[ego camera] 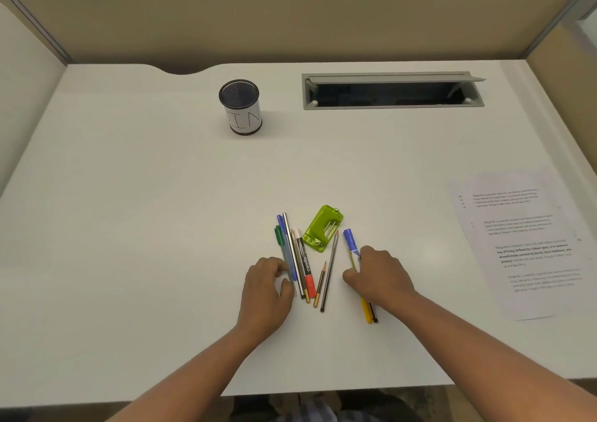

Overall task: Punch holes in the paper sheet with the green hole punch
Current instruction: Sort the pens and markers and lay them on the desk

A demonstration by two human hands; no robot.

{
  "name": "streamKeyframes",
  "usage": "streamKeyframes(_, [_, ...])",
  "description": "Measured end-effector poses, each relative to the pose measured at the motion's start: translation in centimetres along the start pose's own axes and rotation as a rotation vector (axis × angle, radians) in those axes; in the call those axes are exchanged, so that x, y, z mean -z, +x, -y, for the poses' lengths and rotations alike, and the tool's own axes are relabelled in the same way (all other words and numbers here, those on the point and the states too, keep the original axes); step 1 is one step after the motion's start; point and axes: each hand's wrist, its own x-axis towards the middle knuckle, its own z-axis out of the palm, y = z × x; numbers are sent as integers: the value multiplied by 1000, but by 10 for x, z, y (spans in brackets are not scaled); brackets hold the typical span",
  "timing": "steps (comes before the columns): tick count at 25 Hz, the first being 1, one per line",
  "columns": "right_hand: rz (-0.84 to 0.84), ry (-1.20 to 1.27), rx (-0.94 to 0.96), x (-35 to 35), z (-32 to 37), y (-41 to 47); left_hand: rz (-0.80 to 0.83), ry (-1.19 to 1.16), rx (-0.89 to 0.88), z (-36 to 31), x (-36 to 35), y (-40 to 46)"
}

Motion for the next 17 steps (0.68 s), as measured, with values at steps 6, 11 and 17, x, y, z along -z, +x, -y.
streamKeyframes(6, [-10, -18, -14, 0, -5, -5, -39, -126, 136, -5, 2, 6])
streamKeyframes(11, [22, -65, 14, 3, -7, -4, -61, -180, 231, -5, 4, 9])
streamKeyframes(17, [-48, -139, 28, -1, -8, -8, -64, -214, 258, -6, 3, 11])
